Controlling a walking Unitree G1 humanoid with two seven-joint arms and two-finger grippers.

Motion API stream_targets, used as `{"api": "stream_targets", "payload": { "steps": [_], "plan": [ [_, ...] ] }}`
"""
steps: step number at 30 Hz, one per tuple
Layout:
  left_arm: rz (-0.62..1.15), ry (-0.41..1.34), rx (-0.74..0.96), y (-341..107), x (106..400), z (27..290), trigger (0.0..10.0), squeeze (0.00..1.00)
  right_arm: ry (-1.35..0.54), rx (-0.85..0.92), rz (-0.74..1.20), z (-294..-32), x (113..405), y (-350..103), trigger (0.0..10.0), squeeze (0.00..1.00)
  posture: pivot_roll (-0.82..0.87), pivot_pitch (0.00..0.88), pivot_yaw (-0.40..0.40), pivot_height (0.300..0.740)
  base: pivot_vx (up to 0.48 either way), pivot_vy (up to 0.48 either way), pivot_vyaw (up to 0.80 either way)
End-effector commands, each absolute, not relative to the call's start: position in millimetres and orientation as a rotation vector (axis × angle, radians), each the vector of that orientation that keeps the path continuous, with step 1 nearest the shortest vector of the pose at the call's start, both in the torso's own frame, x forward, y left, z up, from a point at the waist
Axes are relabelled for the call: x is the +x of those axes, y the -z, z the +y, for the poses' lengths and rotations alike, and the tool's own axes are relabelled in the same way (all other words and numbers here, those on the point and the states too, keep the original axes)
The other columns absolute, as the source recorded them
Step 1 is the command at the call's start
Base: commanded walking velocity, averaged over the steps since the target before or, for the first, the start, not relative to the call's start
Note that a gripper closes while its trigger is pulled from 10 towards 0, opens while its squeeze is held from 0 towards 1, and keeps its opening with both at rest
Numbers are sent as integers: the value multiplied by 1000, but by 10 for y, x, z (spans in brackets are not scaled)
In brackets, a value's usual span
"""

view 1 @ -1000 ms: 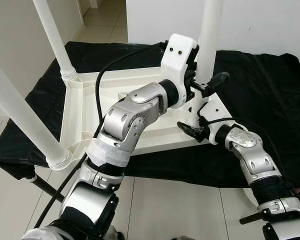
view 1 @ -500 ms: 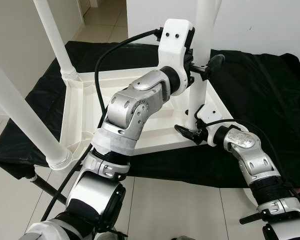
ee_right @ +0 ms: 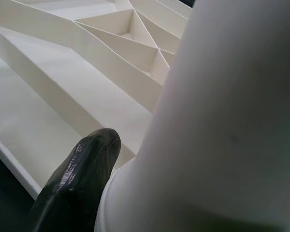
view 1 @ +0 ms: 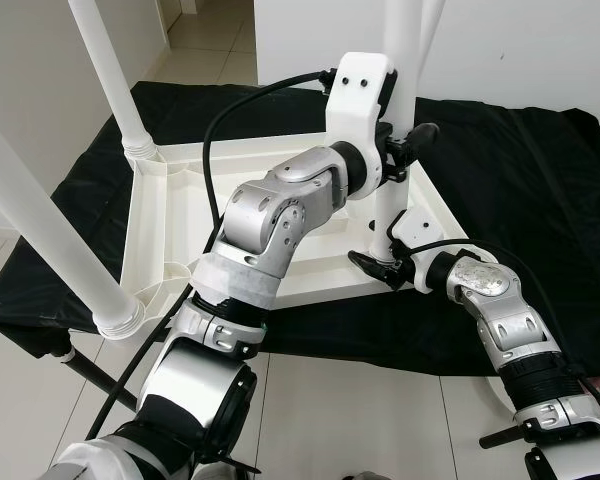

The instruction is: Building children table

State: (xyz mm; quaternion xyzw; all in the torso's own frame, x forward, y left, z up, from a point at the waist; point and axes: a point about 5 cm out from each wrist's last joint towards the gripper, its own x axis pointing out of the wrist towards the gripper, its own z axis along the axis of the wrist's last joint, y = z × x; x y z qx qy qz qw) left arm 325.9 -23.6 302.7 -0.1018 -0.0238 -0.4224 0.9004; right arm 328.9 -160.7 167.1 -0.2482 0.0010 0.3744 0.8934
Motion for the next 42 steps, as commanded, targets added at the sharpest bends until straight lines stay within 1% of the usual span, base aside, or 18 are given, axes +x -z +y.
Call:
{"api": "stream_targets", "payload": {
  "steps": [1, 9, 10, 11, 12, 13, 14, 17, 21, 22, 25, 26, 29, 32, 35, 37, 41, 42],
  "plan": [
    [-58, 929, -219, -3081, 3212, -304, 0, 0, -792, -526, -15, -1574, 3277, -1692, 10000, 0, -87, 55, 33, 740, 0, 0, 0],
    [-63, 916, -220, -3098, 3225, -302, 0, 0, -758, -466, -17, -1568, 3310, -1707, 10000, 0, -85, 56, 32, 740, 0, 0, 0],
    [-64, 909, -218, -3100, 3232, -300, 7882, 0, -742, -457, -26, -1566, 3320, -1711, 10000, 0, -84, 52, 30, 740, 0, 0, 0],
    [-65, 904, -217, -3102, 3236, -298, 7882, 0, -730, -452, -32, -1565, 3326, -1714, 10000, 0, -84, 52, 30, 740, 0, 0, 0],
    [-65, 887, -220, -3108, 3251, -293, 10000, 0, -714, -435, -39, -1564, 3339, -1720, 10000, 0, -84, 52, 30, 740, 0, 0, 0],
    [-65, 887, -220, -3108, 3251, -293, 10000, 0, -714, -435, -39, -1564, 3339, -1720, 10000, 0, -84, 52, 30, 740, 0, 0, 0],
    [-66, 874, -224, -3122, 3264, -287, 10000, 0, -694, -398, -48, -1559, 3359, -1742, 10000, 1000, -84, 52, 30, 740, 0, 0, 0],
    [-66, 860, -231, -3144, 3279, -279, 10000, 0, -672, -361, -69, -1542, 3378, -1779, 10000, 1000, -84, 45, 28, 740, 0, 0, 0],
    [-74, 846, -232, -3172, 3288, -271, 10000, 0, -649, -354, -96, -1508, 3394, -1815, 10000, 1000, -84, 45, 28, 740, 0, 0, 0],
    [-91, 821, -235, -3214, 3303, -259, 10000, 0, -601, -324, -122, -1453, 3434, -1856, 10000, 1000, -84, 37, 26, 740, 0, 0, 0],
    [-109, 796, -242, -3253, 3316, -247, 10000, 0, -557, -295, -147, -1384, 3468, -1892, 10000, 1000, -84, 37, 26, 740, 0, 0, 0],
    [-123, 778, -245, -3279, 3323, -240, 10000, 0, -530, -281, -163, -1328, 3485, -1911, 10000, 0, -84, 37, 26, 740, 0, 0, 0],
    [-146, 751, -239, -3312, 3332, -233, 10000, 0, -479, -249, -186, -1221, 3514, -1945, 10000, 0, -84, 30, 20, 740, 0, 0, 0],
    [-152, 747, -231, -3317, 3332, -235, 10000, 0, -446, -234, -191, -1175, 3530, -1958, 10000, 0, -84, 30, 20, 740, 0, 0, 0],
    [-170, 739, -196, -3312, 3324, -255, 10000, 0, -343, -153, -176, -1051, 3586, -1984, 10000, 0, -79, 21, 16, 740, 0, 0, 0],
    [-171, 734, -189, -3307, 3323, -261, 10000, 0, -310, -151, -176, -1033, 3597, -1991, 10000, 0, -79, 21, 16, 740, 0, 0, 0],
    [-162, 714, -169, -3273, 3330, -288, 10000, 0, -160, -177, -206, -997, 3614, -2037, 10000, 0, -78, 19, 16, 740, 0, 0, 0],
    [-162, 714, -169, -3273, 3330, -288, 10000, 0, -160, -177, -206, -997, 3614, -2037, 10000, 0, -78, 19, 16, 740, 0, 0, 0]
  ]
}}
